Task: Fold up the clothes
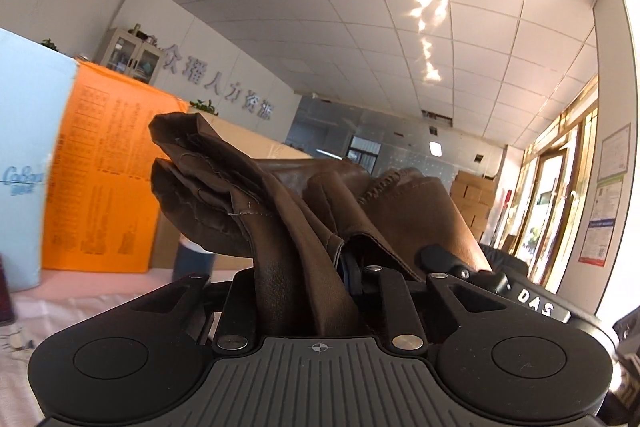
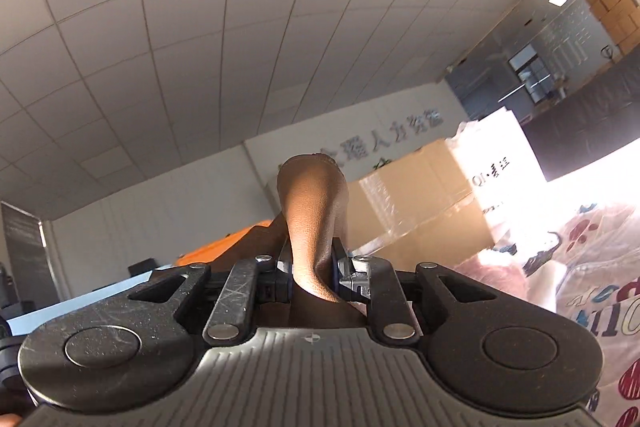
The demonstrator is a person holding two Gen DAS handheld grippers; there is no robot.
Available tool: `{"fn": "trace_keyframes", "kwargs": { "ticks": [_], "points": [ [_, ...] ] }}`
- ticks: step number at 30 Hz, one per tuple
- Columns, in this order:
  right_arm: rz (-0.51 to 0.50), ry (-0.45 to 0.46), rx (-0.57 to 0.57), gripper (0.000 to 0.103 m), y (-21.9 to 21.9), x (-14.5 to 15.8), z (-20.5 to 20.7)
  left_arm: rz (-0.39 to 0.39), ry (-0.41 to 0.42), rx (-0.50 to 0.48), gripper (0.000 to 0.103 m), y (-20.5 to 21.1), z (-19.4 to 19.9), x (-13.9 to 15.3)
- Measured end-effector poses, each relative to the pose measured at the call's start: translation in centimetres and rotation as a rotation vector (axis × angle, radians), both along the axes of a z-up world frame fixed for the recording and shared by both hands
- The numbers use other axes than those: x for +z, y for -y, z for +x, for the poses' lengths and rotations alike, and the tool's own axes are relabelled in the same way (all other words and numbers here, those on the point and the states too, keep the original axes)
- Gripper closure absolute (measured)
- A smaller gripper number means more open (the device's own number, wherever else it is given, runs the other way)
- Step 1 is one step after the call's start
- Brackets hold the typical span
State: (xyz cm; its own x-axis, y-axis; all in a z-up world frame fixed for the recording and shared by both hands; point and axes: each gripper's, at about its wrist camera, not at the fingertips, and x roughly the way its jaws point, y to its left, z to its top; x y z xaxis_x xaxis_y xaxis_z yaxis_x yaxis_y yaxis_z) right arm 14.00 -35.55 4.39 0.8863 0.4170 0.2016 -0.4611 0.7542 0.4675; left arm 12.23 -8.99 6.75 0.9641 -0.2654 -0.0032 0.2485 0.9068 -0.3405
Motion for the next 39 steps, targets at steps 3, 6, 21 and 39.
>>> {"fn": "trace_keyframes", "kwargs": {
  "ticks": [3, 6, 21, 39],
  "points": [
    [0.033, 0.03, -0.101, 0.088, 0.7, -1.2, 0.9, -0.028, 0.02, -0.042, 0.084, 1.4, 2.7, -0.3],
    [0.029, 0.021, -0.21, 0.088, 1.0, -2.5, 2.2, -0.024, -0.018, -0.072, 0.084, 2.5, 5.4, -1.5],
    [-0.111, -0.419, -0.439, 0.06, 1.1, -6.7, 9.6, -0.113, -0.268, 0.01, 0.036, 0.2, 9.4, -6.8],
    [0.152, -0.052, -0.644, 0.0, 0.6, -5.5, -0.6, 0.2, -0.091, 0.192, 0.0, -3.7, -6.5, -3.1]
  ]
}}
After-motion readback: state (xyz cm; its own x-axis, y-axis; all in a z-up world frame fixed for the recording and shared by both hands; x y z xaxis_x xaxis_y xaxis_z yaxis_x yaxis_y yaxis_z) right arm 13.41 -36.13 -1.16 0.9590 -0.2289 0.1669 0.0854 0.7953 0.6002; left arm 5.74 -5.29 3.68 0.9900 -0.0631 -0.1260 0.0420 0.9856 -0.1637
